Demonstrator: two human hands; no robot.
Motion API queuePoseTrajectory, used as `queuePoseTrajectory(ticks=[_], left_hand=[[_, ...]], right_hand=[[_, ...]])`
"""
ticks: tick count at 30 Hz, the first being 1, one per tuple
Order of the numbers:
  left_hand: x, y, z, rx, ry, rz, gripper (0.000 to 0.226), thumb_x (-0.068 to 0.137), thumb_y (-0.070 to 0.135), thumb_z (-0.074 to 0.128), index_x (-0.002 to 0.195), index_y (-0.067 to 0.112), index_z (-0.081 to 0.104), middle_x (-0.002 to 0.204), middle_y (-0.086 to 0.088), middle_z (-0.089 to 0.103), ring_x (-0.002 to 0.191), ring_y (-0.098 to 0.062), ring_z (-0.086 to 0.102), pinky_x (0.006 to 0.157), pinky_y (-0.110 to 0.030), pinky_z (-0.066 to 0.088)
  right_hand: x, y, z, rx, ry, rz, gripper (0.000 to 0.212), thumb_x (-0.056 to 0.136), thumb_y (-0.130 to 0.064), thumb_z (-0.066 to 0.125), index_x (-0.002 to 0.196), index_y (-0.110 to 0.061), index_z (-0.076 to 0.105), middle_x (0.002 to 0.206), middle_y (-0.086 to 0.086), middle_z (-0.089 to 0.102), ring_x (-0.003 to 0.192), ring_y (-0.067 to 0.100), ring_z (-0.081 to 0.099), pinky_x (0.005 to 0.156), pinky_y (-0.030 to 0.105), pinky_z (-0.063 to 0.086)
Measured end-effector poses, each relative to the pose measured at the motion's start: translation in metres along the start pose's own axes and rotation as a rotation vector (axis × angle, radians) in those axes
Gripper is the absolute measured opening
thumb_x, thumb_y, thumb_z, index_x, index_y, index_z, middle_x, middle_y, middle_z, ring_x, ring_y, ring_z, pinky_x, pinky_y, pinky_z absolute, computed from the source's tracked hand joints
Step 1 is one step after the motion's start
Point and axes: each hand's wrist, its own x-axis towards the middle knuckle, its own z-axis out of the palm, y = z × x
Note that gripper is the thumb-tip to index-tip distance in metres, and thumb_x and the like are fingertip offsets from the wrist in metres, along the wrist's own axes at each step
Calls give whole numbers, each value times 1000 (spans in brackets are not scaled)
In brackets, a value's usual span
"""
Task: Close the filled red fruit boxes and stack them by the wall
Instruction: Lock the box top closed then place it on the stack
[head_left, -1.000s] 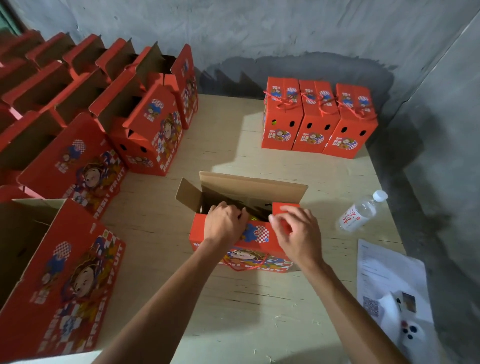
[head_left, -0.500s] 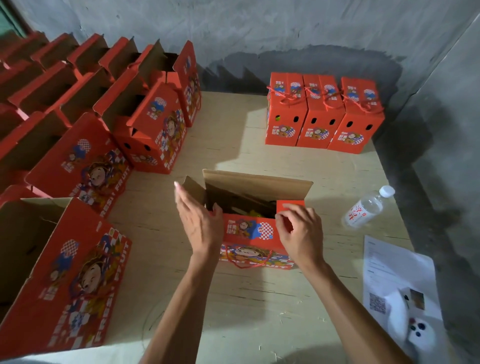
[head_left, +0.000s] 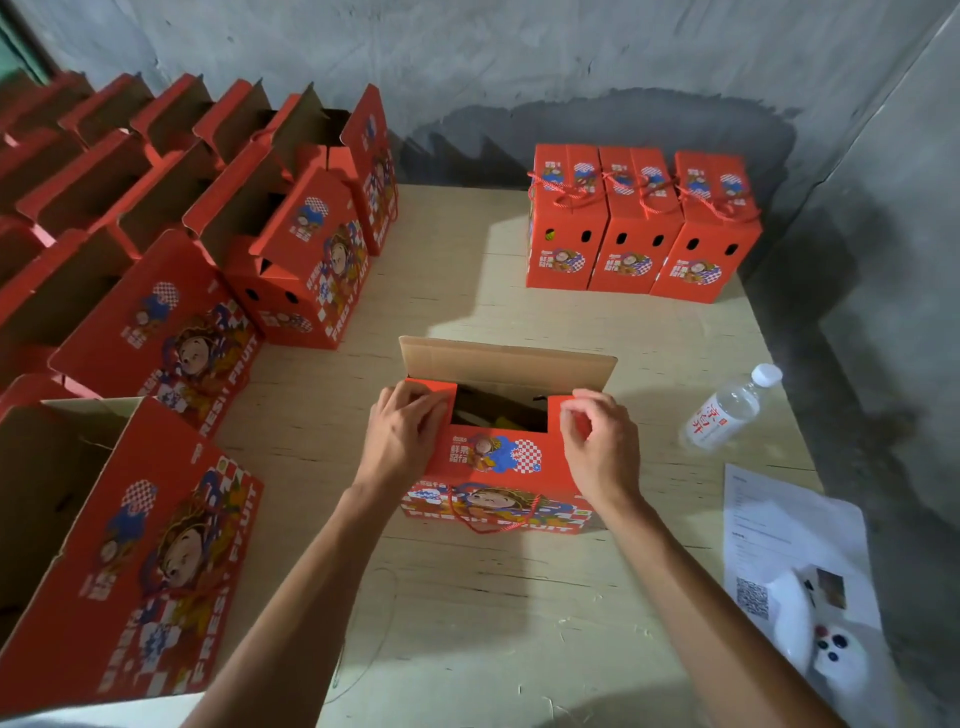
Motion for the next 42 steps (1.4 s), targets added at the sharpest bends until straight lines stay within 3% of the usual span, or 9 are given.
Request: queuePoseTrajectory(ticks=[8,14,18,23,27,32,35,37,42], left_hand=[[8,0,3,-147,-14,-193,19,94,20,70,106,11,59,102,-1,57,93,-17,47,81,-38,46],[8,3,4,-80,-22,-105,11,95,21,72,100,12,73,106,-5,64,94,-22,51,83,-39,45],[11,3,2,-65,-66,-101,8,95,23,71,96,14,72,101,0,69,90,-24,56,83,-42,45],[10,3,4,-65,-64,-106,9,96,25,68,95,17,68,98,3,69,87,-22,54,83,-42,43],[8,1,7,-95,-33,-107,12,95,26,70,101,17,65,95,5,65,84,-19,54,83,-48,47],[5,5,5,-315,-4,-334,86,90,37,77,153,19,21,124,2,58,96,-21,63,83,-42,55],[5,6,4,-369,-12,-343,113,88,39,79,161,33,-8,124,4,60,98,-17,65,82,-37,52],[5,5,2,-378,-3,-368,105,87,35,81,160,36,6,120,0,58,94,-8,62,77,-31,53],[-2,-1,2,-333,104,-334,56,82,37,84,118,24,43,113,2,42,98,-5,54,71,-37,58]], right_hand=[[6,-6,-4,37,56,198,62,91,-18,74,143,-6,42,133,11,52,95,22,69,69,39,58],[14,-18,8,-201,-7,262,114,69,-51,91,152,-2,30,148,17,43,132,33,50,102,46,51],[17,-25,26,-188,-89,313,135,68,-43,94,160,-1,5,165,21,25,148,35,37,116,44,43],[20,-19,28,-70,-85,319,118,83,-30,82,162,-11,-2,161,17,34,132,33,56,92,47,60],[19,-14,20,40,-97,325,112,88,-34,80,163,-10,0,167,13,27,142,31,47,108,41,51],[13,-12,12,185,-13,189,116,84,-23,86,163,-9,3,169,13,16,151,11,21,105,-5,17],[9,-8,9,194,15,103,109,80,-25,89,159,-10,16,159,15,29,143,9,32,102,-3,25],[9,-3,4,200,22,104,95,77,-34,91,145,-10,30,144,12,41,130,19,49,96,-3,32],[-4,6,-5,166,-54,48,73,77,-45,87,123,-11,41,120,1,54,100,0,53,81,-3,41]])
